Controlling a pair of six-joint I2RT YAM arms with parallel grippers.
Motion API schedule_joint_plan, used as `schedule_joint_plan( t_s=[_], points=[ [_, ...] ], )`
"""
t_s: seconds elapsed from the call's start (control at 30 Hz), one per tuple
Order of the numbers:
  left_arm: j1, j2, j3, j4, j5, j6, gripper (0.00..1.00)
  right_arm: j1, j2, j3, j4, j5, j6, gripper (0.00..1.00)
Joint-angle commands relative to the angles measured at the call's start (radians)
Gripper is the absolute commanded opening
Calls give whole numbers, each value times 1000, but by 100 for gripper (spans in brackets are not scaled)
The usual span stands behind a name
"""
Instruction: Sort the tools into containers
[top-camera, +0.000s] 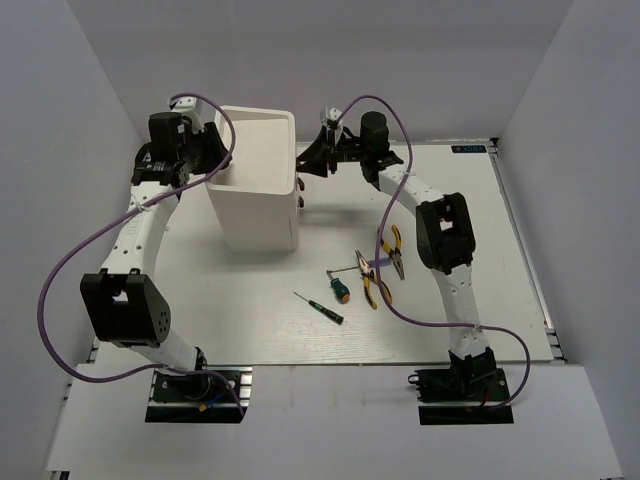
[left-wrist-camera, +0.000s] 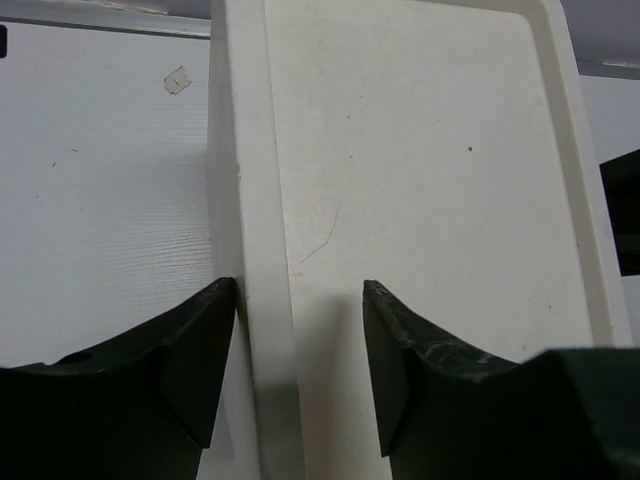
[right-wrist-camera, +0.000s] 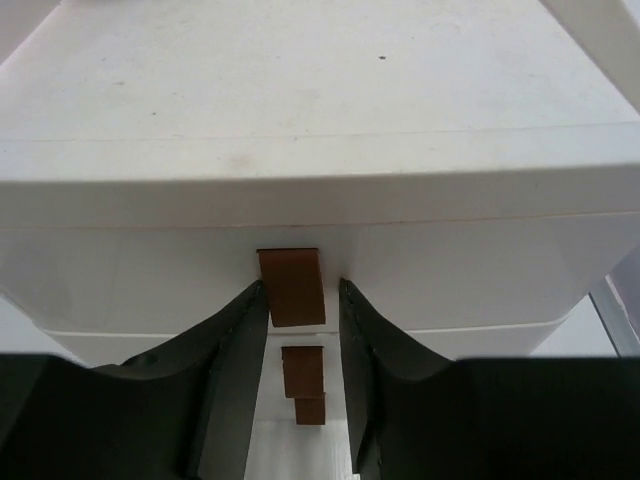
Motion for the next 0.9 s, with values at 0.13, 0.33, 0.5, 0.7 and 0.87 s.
schedule_joint_plan(
  t_s=[0.13, 0.33, 0.5, 0.7, 0.87],
  points=[
    [-10, -22, -14, 1, 58, -5, 55, 14, -48, 32, 32, -4, 1, 16],
    [-10, -22, -14, 1, 58, -5, 44, 7, -91, -40, 65, 16, 2, 0],
    [-10, -22, -14, 1, 49, -5, 35, -19, -151, -117, 78, 99, -13, 0],
    [-10, -22, -14, -8, 29, -5, 31, -81, -234, -232, 35, 171, -45, 0],
    [-10, -22, -23, -8, 18, -5, 29, -134, -272, -304, 16, 165, -62, 0]
  ],
)
